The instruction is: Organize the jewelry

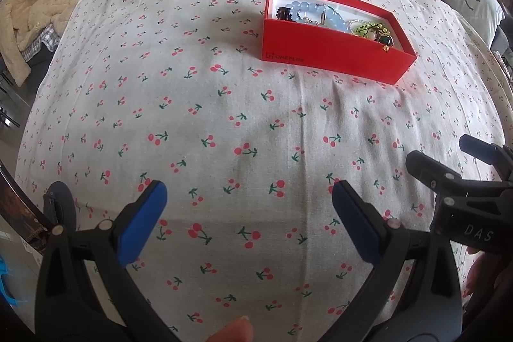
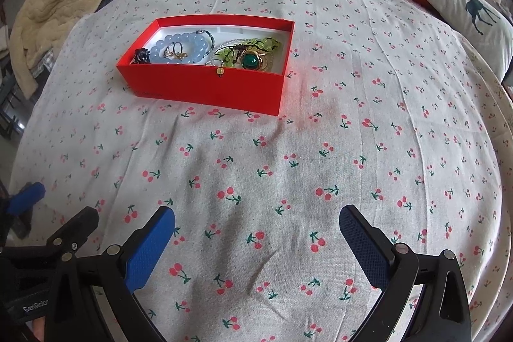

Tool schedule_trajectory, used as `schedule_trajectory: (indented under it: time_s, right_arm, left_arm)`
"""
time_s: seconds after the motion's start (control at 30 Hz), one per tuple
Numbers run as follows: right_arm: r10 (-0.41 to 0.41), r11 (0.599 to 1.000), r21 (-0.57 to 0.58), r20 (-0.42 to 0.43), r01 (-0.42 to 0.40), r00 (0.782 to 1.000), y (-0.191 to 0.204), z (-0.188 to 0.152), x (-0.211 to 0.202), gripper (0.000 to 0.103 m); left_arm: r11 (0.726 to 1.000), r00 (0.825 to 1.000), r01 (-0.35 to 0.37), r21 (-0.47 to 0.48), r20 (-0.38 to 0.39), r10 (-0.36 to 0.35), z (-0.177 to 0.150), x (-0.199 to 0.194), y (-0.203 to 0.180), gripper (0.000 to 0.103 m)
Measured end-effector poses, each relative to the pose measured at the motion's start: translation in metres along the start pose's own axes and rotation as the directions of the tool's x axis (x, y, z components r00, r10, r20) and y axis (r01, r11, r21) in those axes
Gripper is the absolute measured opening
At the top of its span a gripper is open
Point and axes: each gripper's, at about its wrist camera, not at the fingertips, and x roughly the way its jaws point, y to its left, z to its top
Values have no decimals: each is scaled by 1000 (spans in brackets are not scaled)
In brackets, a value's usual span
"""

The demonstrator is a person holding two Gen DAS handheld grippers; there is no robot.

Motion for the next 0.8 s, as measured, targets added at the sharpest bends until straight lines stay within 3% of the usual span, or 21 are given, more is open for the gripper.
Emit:
schedule_trajectory:
  time_s: [0.8]
  right_arm:
    - [-4, 1000, 0, -4, 4, 1000, 2, -3, 0, 103]
  left_arm:
    - [1000, 1000, 1, -4, -2, -1, 0, -1, 1, 102]
